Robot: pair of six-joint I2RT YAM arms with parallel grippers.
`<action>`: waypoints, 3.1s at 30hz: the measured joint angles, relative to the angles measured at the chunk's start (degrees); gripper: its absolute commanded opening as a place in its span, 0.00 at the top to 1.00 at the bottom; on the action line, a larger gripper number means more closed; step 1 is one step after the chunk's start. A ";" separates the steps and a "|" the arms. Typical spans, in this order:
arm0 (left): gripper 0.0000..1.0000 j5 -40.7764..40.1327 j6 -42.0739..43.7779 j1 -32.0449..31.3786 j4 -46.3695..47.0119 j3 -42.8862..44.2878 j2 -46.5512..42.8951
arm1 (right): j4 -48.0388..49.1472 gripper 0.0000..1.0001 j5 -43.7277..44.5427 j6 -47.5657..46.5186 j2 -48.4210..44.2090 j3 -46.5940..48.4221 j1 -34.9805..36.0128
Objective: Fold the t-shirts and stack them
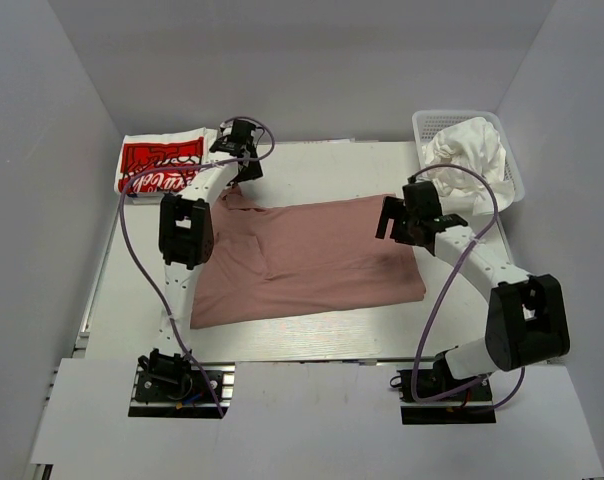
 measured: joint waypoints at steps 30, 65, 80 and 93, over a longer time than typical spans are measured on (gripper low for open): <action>1.00 -4.96 0.46 0.57 3.30 -0.66 3.58 | -3.82 0.10 11.61 2.12 24.63 29.14 -0.28; 1.00 -2.95 1.01 0.48 4.13 -15.52 -11.58 | -9.33 0.88 17.99 3.06 48.92 48.43 -2.10; 1.00 -3.34 -4.83 0.02 0.48 -35.08 -31.10 | -3.61 1.00 16.20 -0.02 31.50 30.08 -2.03; 1.00 1.84 -12.33 -0.31 -2.32 -60.81 -57.75 | 5.03 1.00 13.53 -3.43 12.98 12.55 -1.99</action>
